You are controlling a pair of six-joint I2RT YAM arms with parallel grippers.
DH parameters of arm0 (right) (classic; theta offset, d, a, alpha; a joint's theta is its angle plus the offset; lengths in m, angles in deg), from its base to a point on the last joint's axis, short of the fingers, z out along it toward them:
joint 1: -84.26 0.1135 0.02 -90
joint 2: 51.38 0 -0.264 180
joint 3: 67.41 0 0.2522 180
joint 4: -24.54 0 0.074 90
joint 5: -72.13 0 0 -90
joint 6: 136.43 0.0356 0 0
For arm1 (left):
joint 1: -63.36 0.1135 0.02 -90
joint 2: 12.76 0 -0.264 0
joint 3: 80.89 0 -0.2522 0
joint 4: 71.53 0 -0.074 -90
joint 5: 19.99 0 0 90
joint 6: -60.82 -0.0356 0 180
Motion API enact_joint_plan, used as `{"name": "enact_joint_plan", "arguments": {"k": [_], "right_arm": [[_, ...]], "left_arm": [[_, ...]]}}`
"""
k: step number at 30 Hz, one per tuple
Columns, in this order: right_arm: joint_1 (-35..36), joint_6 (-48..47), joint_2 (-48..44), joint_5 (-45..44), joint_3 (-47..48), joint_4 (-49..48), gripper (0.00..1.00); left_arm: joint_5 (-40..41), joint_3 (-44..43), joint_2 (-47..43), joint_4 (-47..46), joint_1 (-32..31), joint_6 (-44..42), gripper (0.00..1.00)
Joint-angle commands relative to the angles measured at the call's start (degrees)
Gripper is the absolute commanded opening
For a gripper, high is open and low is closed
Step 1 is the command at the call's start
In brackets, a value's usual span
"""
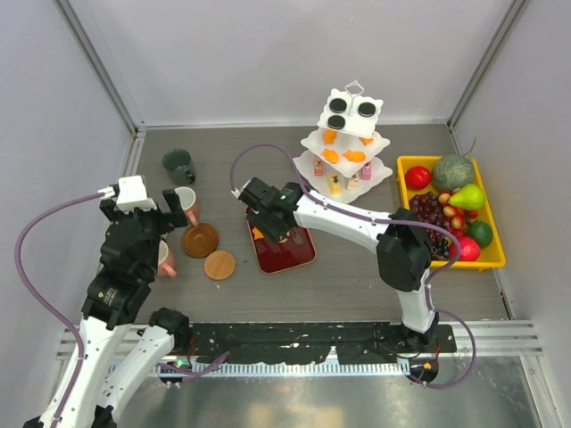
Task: Serve the afternoon tea
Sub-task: Pick up the desert from the tray.
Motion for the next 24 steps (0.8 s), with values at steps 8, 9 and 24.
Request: {"name": "enact_joint_plan", "arguments": {"k": [8, 9, 24], "right_arm": [[-1.33, 0.68, 3.68, 4.37, 6.83, 3.26, 0.57], [-1.77, 0.85, 4.12, 4.99, 7.18, 3.70, 0.56], [-3.62, 3.23, 4.22, 7.64, 9.29, 8.54, 0.47]], "left_arm": [[0.58, 0.14, 0.11, -3.48, 0.21, -0.48, 0.98], [0.58, 0.23, 0.11, -3.57, 0.12, -0.48, 0.98], [0.76, 0.58, -0.33, -3.92, 0.03, -0.83, 0.97]]}}
